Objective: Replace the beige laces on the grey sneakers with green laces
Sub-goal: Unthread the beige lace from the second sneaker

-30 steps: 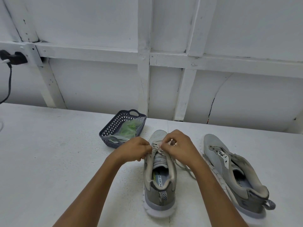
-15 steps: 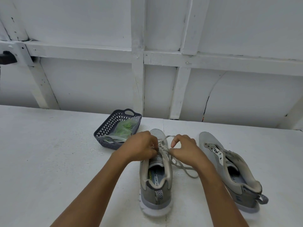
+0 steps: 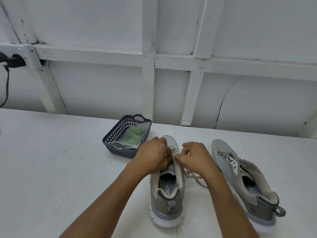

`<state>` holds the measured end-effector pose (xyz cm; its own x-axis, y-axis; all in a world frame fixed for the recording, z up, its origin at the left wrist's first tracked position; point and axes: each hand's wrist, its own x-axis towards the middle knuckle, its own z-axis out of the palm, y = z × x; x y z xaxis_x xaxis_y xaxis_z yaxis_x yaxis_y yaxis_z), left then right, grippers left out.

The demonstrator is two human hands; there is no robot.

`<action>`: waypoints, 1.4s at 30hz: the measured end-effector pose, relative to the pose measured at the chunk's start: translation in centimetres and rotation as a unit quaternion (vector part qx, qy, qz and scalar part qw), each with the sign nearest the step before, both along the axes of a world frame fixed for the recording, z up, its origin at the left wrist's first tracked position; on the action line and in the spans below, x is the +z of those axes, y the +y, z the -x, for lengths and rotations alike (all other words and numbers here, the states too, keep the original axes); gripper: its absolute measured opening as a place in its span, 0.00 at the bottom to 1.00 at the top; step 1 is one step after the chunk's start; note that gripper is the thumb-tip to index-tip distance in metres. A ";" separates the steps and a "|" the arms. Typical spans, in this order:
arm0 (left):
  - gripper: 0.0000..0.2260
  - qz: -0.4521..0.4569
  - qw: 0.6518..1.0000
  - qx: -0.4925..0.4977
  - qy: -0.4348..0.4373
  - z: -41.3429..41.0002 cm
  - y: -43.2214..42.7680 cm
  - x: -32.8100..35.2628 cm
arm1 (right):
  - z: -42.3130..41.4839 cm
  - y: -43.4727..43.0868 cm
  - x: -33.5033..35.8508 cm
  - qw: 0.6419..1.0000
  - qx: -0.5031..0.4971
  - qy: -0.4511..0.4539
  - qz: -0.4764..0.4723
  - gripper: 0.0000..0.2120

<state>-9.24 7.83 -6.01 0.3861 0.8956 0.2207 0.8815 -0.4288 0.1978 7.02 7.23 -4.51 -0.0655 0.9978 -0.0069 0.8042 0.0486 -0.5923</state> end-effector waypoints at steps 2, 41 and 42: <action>0.08 -0.027 0.993 0.047 -0.108 0.2 0.0 -0.1 | -0.1 0.1 -0.1 1.000 -0.011 0.015 0.008 0.12; 0.05 0.071 0.987 -0.003 -0.144 0.3 0.7 1.5 | -1.2 0.2 -1.1 0.992 0.020 0.099 0.076 0.13; 0.05 0.083 0.972 0.000 -0.221 0.5 0.8 1.4 | -1.2 0.1 -1.1 0.992 0.020 0.098 0.078 0.13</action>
<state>-9.71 8.64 -4.62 0.2863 0.9331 0.2175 0.6942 -0.3585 0.6242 8.23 7.36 -5.59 -0.1197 0.9822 -0.1446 0.6722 -0.0270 -0.7399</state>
